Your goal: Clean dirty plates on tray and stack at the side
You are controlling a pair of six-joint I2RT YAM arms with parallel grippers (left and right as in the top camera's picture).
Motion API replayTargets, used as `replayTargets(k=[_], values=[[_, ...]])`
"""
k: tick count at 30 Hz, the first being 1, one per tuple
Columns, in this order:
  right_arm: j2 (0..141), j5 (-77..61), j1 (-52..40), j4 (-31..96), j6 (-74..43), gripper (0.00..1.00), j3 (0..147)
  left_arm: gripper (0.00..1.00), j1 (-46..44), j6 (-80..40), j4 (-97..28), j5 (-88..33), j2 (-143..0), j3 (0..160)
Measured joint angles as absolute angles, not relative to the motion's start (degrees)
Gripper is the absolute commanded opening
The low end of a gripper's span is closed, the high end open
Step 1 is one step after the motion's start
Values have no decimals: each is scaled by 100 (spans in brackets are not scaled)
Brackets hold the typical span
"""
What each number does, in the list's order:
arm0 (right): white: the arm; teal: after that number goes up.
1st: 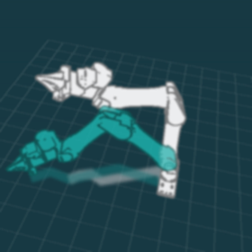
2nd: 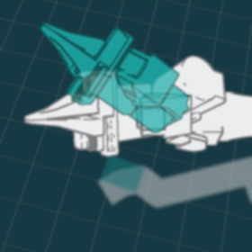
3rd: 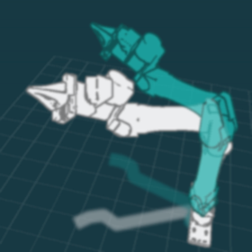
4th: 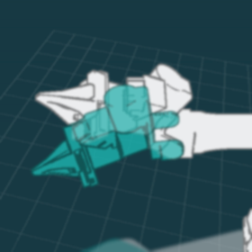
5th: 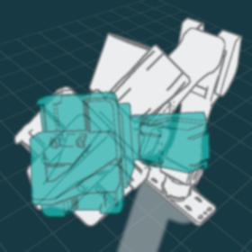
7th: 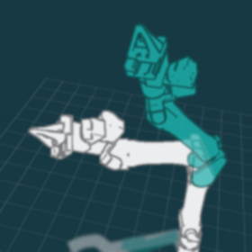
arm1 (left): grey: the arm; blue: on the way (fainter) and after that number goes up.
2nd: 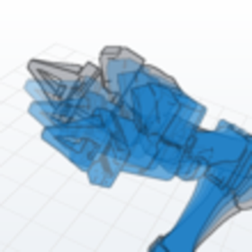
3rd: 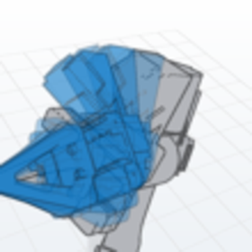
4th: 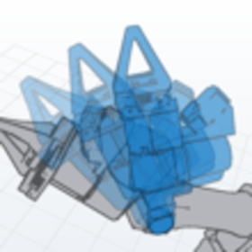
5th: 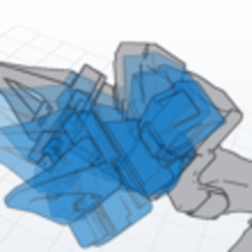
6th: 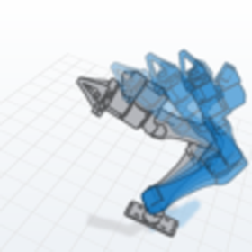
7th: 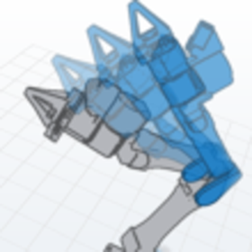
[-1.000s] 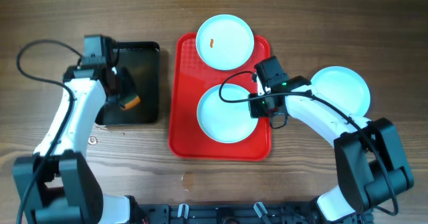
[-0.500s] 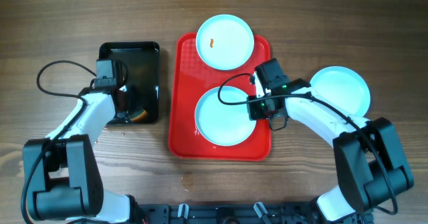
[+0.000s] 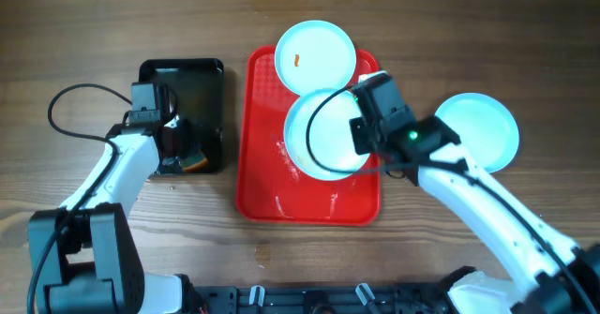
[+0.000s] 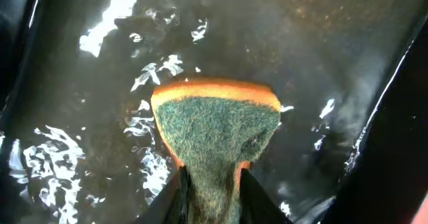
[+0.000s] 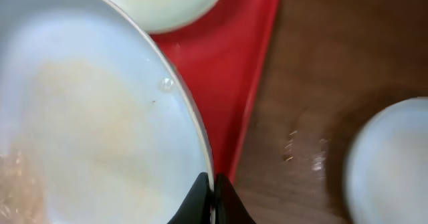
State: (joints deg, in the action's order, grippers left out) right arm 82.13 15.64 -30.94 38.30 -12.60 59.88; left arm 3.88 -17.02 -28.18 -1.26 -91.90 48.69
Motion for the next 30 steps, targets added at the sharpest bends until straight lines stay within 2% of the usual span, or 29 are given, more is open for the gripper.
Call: replayTargets(k=[9, 15, 30], values=[[8001, 4294, -4613, 3852, -1116, 4, 6005, 19, 388, -1699, -2687, -143, -9474, 4847], [8001, 5605, -5422, 3852, -965, 5, 6005, 20, 388, -1699, -2687, -143, -9472, 4847], [8001, 6897, -6160, 3852, -633, 4, 6005, 20, 388, -1699, -2689, -143, -9474, 4847]])
